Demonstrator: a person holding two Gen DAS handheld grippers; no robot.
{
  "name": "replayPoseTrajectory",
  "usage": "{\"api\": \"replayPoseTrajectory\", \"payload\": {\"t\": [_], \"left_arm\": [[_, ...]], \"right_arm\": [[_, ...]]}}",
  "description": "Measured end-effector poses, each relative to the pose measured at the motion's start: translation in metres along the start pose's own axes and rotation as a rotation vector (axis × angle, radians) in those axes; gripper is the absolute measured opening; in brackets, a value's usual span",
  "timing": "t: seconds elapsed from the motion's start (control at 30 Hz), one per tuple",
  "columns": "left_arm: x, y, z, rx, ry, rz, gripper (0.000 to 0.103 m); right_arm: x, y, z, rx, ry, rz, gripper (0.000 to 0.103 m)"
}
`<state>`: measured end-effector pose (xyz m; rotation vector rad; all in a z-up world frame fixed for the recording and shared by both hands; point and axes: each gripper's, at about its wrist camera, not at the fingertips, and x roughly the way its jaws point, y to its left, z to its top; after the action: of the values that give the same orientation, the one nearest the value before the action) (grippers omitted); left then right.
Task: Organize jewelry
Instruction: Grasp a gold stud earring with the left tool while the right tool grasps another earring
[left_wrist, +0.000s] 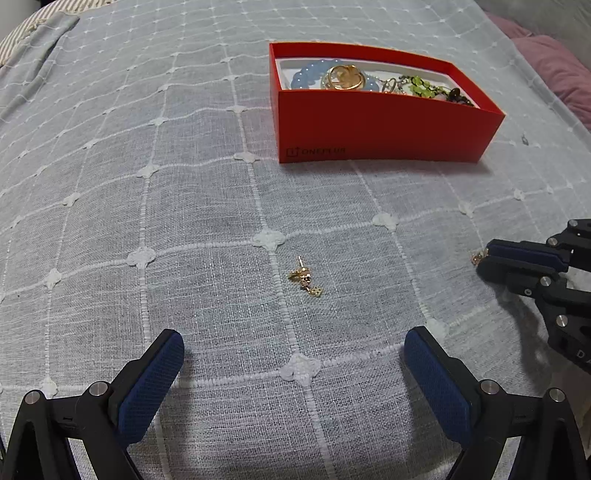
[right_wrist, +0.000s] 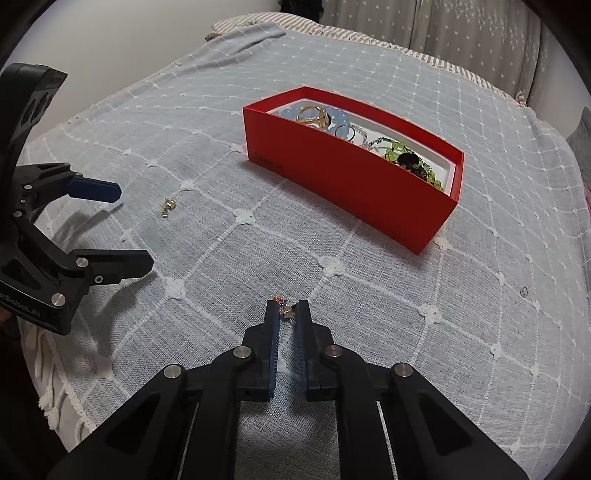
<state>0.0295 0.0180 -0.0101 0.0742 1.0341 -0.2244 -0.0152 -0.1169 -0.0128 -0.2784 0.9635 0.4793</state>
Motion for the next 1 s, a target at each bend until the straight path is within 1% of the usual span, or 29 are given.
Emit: {"api": "replayPoseTrajectory", "payload": {"t": [0.13, 0.23, 0.3, 0.33, 0.4, 0.5, 0.53, 0.57, 0.67, 1.0], "left_arm": [[-0.003, 0.001, 0.001, -0.003, -0.02, -0.003, 0.096], [-0.007, 0.0, 0.002, -0.003, -0.042, -0.024, 0.088], [-0.008, 0.0, 0.003, -0.003, -0.051, -0.05, 0.077], [-0.008, -0.001, 0.004, -0.003, -0.054, -0.064, 0.073], [-0.008, -0.003, 0.005, -0.003, -0.056, -0.091, 0.053], [-0.004, -0.005, 0.005, -0.001, -0.046, -0.114, 0.042], [-0.002, -0.006, 0.005, 0.001, -0.039, -0.115, 0.039], [0.001, -0.007, 0.005, 0.004, -0.032, -0.108, 0.034], [0.005, -0.008, 0.006, 0.013, -0.028, -0.091, 0.031], [0.012, -0.013, 0.011, 0.027, -0.03, -0.052, 0.029]], "right_arm": [[-0.003, 0.0, 0.001, 0.008, -0.003, -0.004, 0.009], [-0.006, -0.001, 0.001, 0.015, -0.006, 0.004, 0.009], [-0.008, 0.0, 0.001, 0.017, -0.007, 0.007, 0.009], [-0.009, 0.0, 0.001, 0.017, -0.008, 0.009, 0.009], [-0.01, 0.0, 0.001, 0.019, -0.008, 0.011, 0.009], [-0.011, 0.001, 0.001, 0.021, -0.007, 0.014, 0.009], [-0.011, 0.001, 0.0, 0.021, -0.006, 0.015, 0.009], [-0.011, 0.001, 0.0, 0.022, -0.005, 0.016, 0.009], [-0.011, 0.001, 0.0, 0.024, -0.002, 0.016, 0.009], [-0.014, 0.001, 0.0, 0.032, -0.008, 0.016, 0.009]]}}
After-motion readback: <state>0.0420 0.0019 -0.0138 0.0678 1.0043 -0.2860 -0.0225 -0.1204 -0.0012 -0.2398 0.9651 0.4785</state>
